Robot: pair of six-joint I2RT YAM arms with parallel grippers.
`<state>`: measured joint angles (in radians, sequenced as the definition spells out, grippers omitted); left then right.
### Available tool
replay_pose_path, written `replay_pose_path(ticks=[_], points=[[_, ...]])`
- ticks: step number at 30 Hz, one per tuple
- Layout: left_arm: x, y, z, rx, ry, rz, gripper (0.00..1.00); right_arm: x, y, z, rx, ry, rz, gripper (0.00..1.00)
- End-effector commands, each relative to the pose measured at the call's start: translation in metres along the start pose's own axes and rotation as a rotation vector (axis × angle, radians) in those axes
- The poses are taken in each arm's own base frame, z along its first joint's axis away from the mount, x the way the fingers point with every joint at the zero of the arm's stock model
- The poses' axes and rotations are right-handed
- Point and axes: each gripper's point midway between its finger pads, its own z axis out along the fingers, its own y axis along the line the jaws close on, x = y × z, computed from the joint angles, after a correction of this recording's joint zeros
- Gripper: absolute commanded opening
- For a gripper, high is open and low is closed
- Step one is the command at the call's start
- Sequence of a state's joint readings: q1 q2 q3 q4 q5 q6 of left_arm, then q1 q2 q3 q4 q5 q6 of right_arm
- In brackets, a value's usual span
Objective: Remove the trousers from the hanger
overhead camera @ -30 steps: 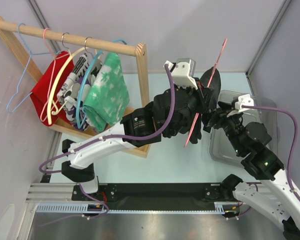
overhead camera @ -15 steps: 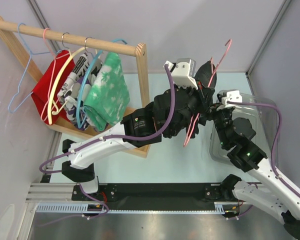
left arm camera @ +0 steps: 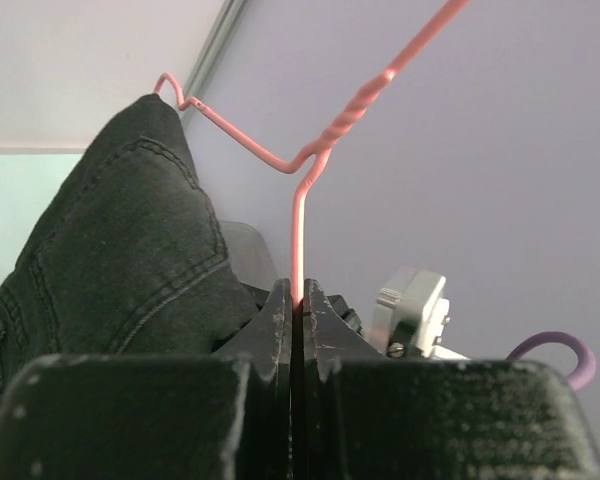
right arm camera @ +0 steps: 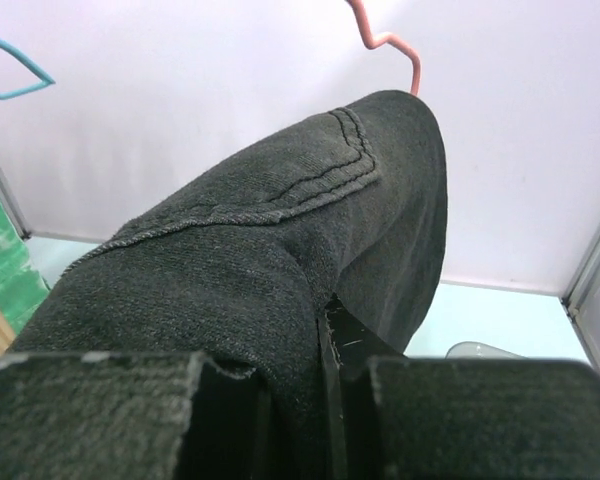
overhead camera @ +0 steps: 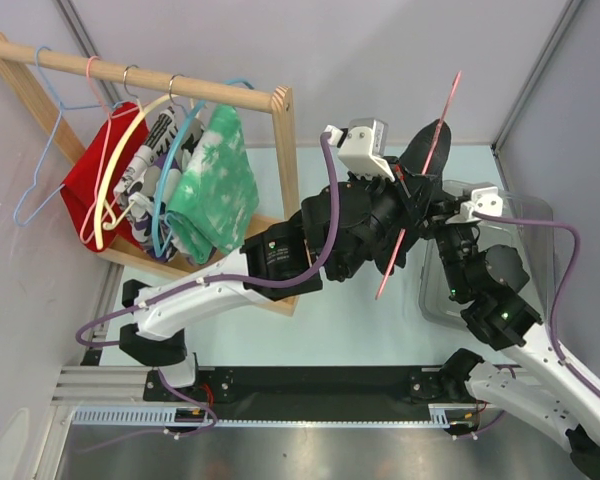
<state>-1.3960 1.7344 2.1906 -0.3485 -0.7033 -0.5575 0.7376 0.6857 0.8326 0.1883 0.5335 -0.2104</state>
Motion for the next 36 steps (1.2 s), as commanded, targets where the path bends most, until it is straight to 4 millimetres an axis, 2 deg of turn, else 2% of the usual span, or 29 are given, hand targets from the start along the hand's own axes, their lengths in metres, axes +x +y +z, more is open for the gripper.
replay_pose_path(ticks=[1, 6, 11, 16, 19, 29, 36], points=[[-0.047, -0.024, -0.021, 0.090, -0.087, -0.091, 0.00, -0.062, -0.019, -0.015, 0.030, -0.123, 0.133, 0.00], [-0.035, -0.011, -0.013, 0.037, -0.087, 0.002, 0.00, -0.074, -0.028, -0.025, 0.052, -0.072, 0.224, 0.00], [-0.018, 0.001, -0.008, 0.002, -0.064, 0.055, 0.00, -0.084, -0.022, -0.038, -0.015, -0.021, 0.285, 0.00], [-0.004, 0.010, -0.004, -0.025, -0.040, 0.086, 0.00, -0.082, -0.019, -0.044, -0.051, 0.034, 0.264, 0.00], [-0.001, 0.017, -0.003, -0.045, -0.035, 0.103, 0.00, -0.089, -0.023, -0.051, -0.057, 0.029, 0.267, 0.00], [0.033, 0.055, 0.005, -0.094, 0.047, 0.139, 0.00, -0.140, -0.036, -0.072, -0.092, -0.049, 0.337, 0.00], [0.040, 0.070, 0.003, -0.112, 0.070, 0.153, 0.00, -0.163, -0.049, -0.079, -0.061, -0.084, 0.351, 0.00]])
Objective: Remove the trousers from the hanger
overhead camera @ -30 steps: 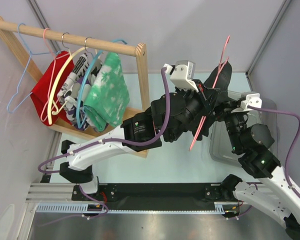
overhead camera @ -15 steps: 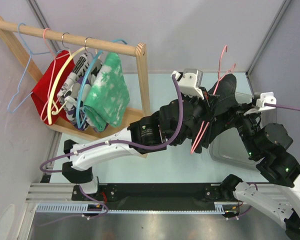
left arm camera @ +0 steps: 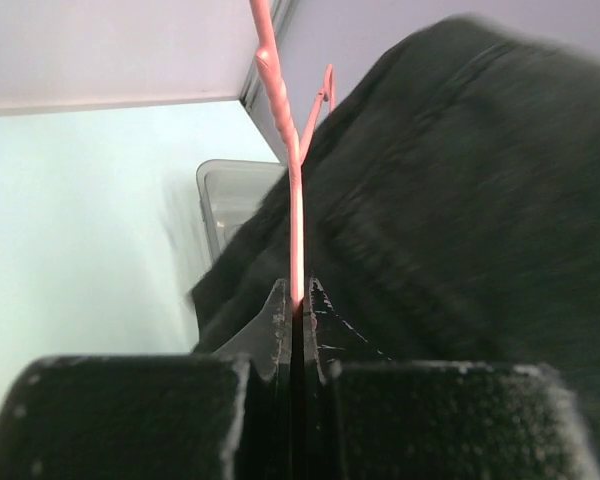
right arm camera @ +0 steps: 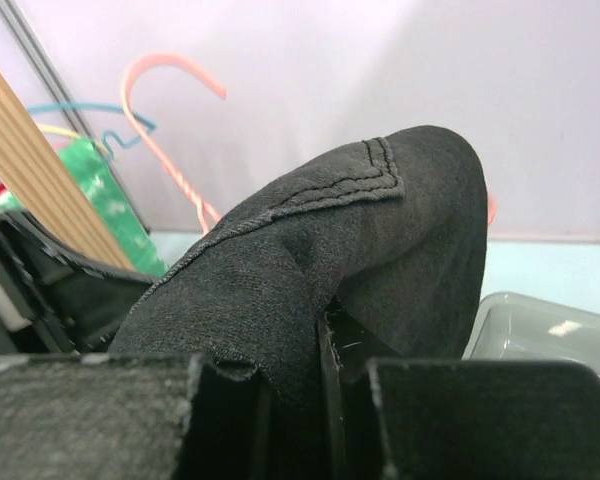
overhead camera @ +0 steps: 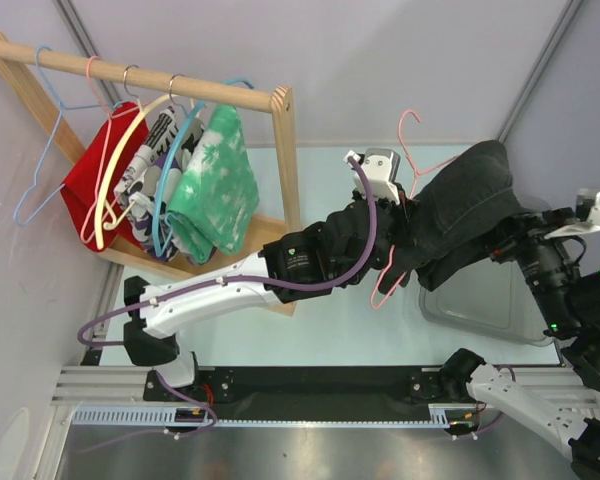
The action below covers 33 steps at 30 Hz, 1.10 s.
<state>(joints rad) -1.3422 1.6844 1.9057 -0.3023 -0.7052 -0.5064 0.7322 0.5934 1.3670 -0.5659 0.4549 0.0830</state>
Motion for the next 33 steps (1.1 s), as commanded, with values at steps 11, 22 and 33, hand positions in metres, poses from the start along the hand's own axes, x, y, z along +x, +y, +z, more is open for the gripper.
replay_pose_path(ticks=[11, 22, 33], points=[[-0.009, 0.025, -0.023, -0.005, 0.018, 0.077, 0.00, -0.095, -0.023, -0.025, 0.099, -0.236, 0.085, 0.00], [-0.005, 0.037, -0.028, -0.020, 0.033, 0.133, 0.00, -0.117, -0.027, -0.034, 0.119, -0.244, 0.093, 0.00], [-0.014, 0.028, -0.067, 0.135, 0.117, 0.131, 0.00, -0.035, -0.080, -0.022, 0.477, -0.042, -0.026, 0.00]])
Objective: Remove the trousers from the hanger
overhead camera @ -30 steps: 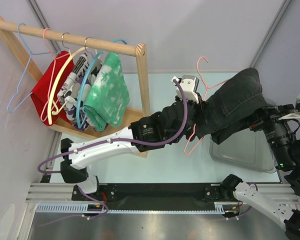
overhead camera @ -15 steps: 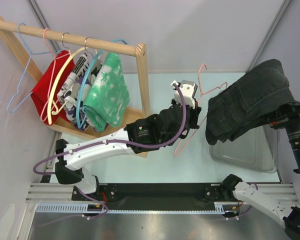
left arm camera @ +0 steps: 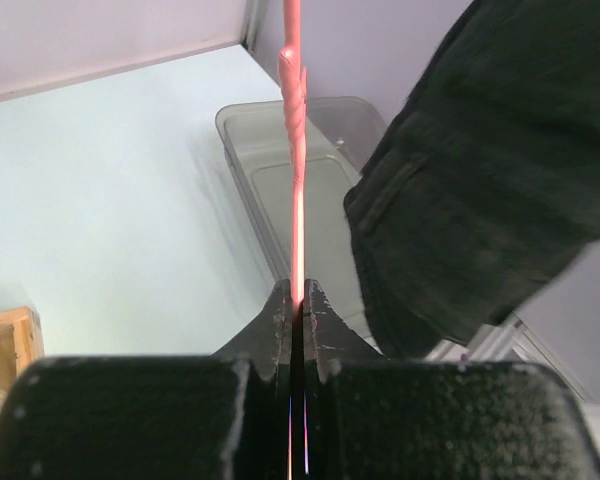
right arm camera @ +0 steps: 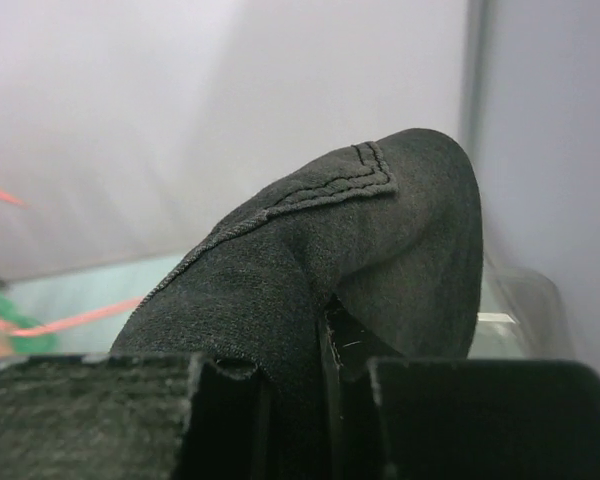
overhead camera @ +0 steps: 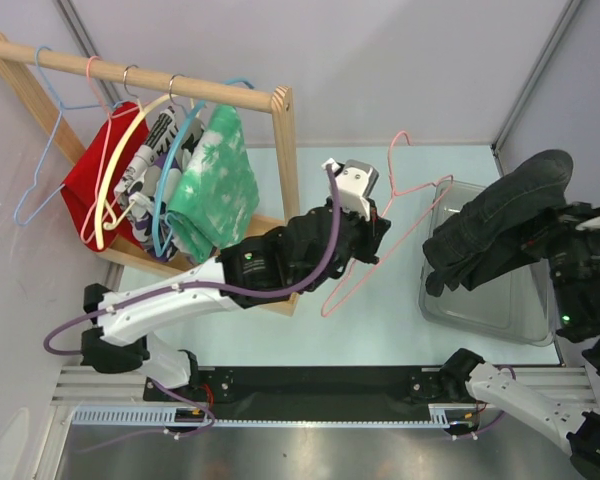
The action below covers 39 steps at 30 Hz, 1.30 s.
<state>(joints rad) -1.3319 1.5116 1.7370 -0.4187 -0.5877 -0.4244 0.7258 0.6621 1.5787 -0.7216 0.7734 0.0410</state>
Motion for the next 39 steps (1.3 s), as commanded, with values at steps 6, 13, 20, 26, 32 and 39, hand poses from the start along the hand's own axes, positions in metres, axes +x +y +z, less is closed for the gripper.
replay_pose_path(ticks=[6, 13, 20, 26, 32, 39], points=[[-0.032, 0.008, -0.068, 0.158, 0.000, 0.005, 0.00, 0.041, -0.063, 0.000, 0.467, 0.059, -0.112, 0.00], [-0.052, 0.009, -0.129, 0.343, -0.039, -0.005, 0.00, 0.057, -0.092, -0.017, 0.617, 0.092, -0.246, 0.00], [-0.064, 0.031, -0.185, 0.426, -0.088, -0.006, 0.00, 0.116, -0.082, 0.006, 0.633, 0.293, -0.311, 0.00], [-0.055, 0.058, -0.222, 0.434, -0.066, 0.022, 0.00, 0.194, -0.121, 0.032, 0.673, 0.609, -0.265, 0.00], [-0.037, 0.085, -0.245, 0.416, -0.027, 0.059, 0.00, 0.242, -0.122, 0.064, 0.657, 0.759, -0.230, 0.00], [-0.014, 0.118, -0.253, 0.321, 0.013, 0.080, 0.00, 0.284, -0.132, 0.121, 0.687, 0.850, -0.203, 0.01]])
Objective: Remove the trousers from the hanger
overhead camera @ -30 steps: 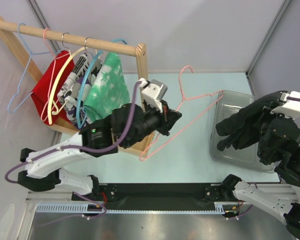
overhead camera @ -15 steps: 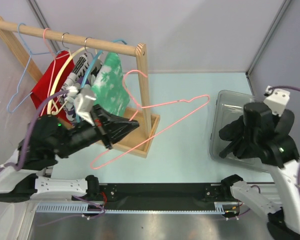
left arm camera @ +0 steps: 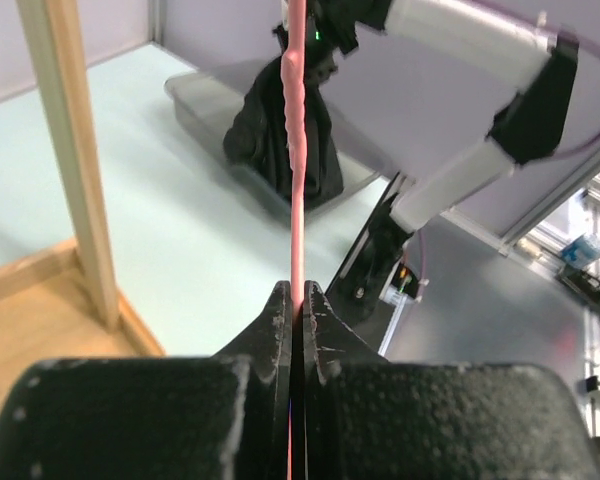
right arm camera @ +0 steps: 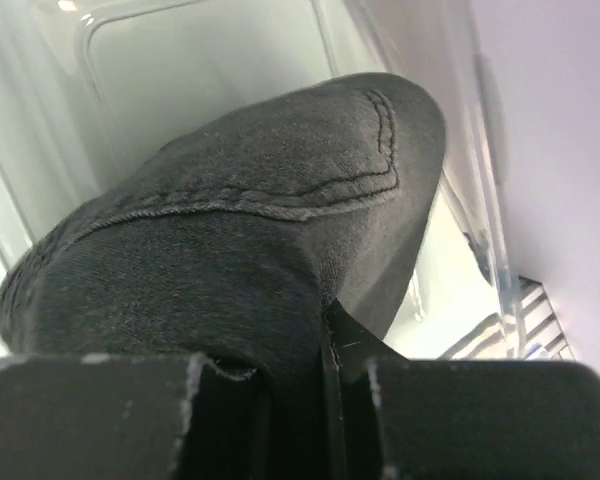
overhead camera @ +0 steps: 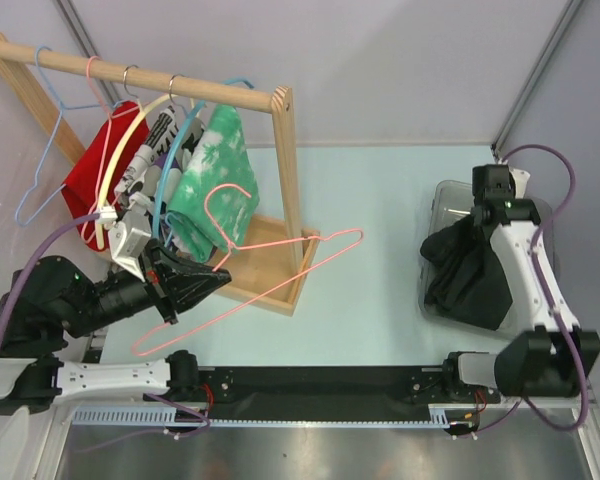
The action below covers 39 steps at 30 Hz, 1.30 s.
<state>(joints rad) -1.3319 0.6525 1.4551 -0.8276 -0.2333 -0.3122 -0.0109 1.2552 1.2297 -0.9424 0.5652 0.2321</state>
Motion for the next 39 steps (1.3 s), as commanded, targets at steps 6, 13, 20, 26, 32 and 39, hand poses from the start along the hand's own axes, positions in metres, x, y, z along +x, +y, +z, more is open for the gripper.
replay_pose_path(ticks=[6, 13, 20, 26, 32, 39], points=[[0.025, 0.042, -0.030, -0.176, 0.051, 0.000, 0.00, -0.054, 0.059, 0.050, -0.060, 0.034, 0.066, 0.55], [0.051, 0.075, -0.048, -0.359, 0.123, -0.045, 0.00, -0.058, 0.074, 0.021, 0.005, -0.009, -0.018, 0.88], [0.068, 0.094, -0.056, -0.460, 0.160, -0.039, 0.00, -0.034, 0.085, -0.037, -0.169, -0.079, -0.014, 0.90], [0.065, 0.105, -0.041, -0.566, 0.164, -0.002, 0.00, -0.007, 0.112, -0.100, -0.494, -0.152, -0.038, 0.90], [0.035, 0.110, -0.026, -0.665, 0.132, 0.052, 0.00, 0.013, 0.114, -0.134, -0.618, -0.191, -0.049, 0.90], [-0.017, 0.102, -0.008, -0.673, 0.006, 0.101, 0.00, 0.022, 0.110, -0.154, -0.716, -0.222, -0.030, 0.90]])
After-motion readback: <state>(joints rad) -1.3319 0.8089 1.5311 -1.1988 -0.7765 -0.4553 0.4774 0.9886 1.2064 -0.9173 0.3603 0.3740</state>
